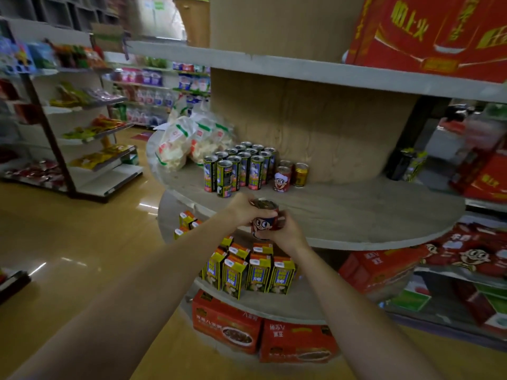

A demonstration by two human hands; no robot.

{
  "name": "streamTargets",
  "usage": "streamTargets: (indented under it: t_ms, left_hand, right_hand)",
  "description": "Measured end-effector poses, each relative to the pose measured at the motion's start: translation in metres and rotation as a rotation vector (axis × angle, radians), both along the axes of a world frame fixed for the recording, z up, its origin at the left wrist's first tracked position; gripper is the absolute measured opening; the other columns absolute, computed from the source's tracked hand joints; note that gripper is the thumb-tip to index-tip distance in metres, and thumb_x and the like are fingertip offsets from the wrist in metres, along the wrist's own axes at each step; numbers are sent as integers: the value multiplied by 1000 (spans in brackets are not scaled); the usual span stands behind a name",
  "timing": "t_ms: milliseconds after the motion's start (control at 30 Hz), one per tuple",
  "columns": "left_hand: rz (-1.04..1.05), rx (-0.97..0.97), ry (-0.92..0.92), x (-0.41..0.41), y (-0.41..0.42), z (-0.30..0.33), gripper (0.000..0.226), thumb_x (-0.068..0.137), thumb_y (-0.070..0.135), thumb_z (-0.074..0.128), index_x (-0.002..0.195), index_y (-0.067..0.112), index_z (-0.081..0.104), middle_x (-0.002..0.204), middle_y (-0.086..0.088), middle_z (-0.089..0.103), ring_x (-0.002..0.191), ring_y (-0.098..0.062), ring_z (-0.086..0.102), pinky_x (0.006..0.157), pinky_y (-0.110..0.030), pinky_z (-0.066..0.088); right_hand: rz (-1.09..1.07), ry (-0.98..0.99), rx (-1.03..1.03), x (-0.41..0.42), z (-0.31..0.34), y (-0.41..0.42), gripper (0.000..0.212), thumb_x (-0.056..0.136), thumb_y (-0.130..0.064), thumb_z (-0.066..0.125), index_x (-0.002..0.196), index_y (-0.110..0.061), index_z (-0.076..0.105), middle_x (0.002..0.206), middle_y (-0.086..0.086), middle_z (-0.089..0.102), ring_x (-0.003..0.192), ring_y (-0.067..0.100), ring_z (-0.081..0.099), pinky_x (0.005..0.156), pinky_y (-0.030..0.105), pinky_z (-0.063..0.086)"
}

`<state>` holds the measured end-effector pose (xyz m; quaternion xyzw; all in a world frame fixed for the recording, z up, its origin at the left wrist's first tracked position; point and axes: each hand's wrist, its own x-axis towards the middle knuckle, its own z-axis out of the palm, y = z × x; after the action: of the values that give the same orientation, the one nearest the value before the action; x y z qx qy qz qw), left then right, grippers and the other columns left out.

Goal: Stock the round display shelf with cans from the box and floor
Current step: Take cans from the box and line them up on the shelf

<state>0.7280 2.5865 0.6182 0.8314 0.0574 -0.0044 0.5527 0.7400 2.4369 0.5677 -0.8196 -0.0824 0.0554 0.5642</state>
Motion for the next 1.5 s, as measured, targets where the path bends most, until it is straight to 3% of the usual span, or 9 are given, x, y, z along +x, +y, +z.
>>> streamTargets:
  t_ms: [67,167,333,400,467,667,833,1267,1500]
  left_hand:
    - [-18,-36,31,25,-4,-1,64,69,31,88,121,14,56,112,-7,61,103,-25,61,74,-38,59]
    - [-83,59,23,73,-5,-1,55,71,33,87,114,18,55,113,-2,57,105,-23,59,82,-43,59]
    - [-202,242,-57,159,-14,4,43,75,32,84,101,8,59,98,-1,58,95,-18,58,62,-20,44]
    - [-247,339,-54,193,-21,5,41,74,36,84,93,11,58,98,-4,58,94,-16,57,68,-24,42]
    - [-271,401,-48,224,-27,4,48,72,40,85,99,8,61,102,-4,58,97,-15,55,74,-28,42]
    - [-365,643,-60,289,-37,8,45,67,49,85,65,13,57,60,3,49,58,-10,49,49,-27,36]
    - [-464,760,104,305,-22,26,53,65,45,88,81,3,60,67,-8,67,63,-22,71,66,-37,62]
    - [-497,917,181,305,-9,34,50,66,42,88,75,5,55,80,-21,73,57,-24,62,57,-33,54]
    - [-434,898,121,290,-10,26,60,69,46,85,95,3,51,79,-16,68,64,-24,68,62,-34,58]
  right_hand:
    - [-18,23,30,26,-7,-1,61,62,-7,89,107,-21,51,110,0,66,106,22,62,92,40,51]
    - [-71,30,42,69,-14,-1,64,60,-7,89,109,-20,49,107,1,67,102,22,63,91,44,52]
    - [-107,39,50,151,-22,-10,65,59,-5,89,114,-13,54,106,-4,65,101,18,62,86,34,51]
    - [-108,50,22,182,-23,-17,73,56,-7,90,121,-15,57,115,0,67,111,22,62,95,43,51]
    - [-100,40,-11,207,-20,-25,72,61,-3,88,125,-14,57,118,-2,64,111,16,58,96,37,47]
    - [-81,27,-142,259,-21,-42,62,61,-15,90,117,-15,62,105,-5,66,101,12,60,80,27,44]
    - [-33,71,-160,275,-26,-26,72,52,-24,95,116,-19,64,111,-3,70,105,16,64,93,36,52]
    - [-28,24,-238,281,-39,1,75,55,-22,94,122,-18,60,113,-4,68,105,11,61,79,21,46]
    - [-195,-7,-179,268,-55,6,91,48,-31,94,127,-19,50,121,-1,63,112,19,60,96,40,51]
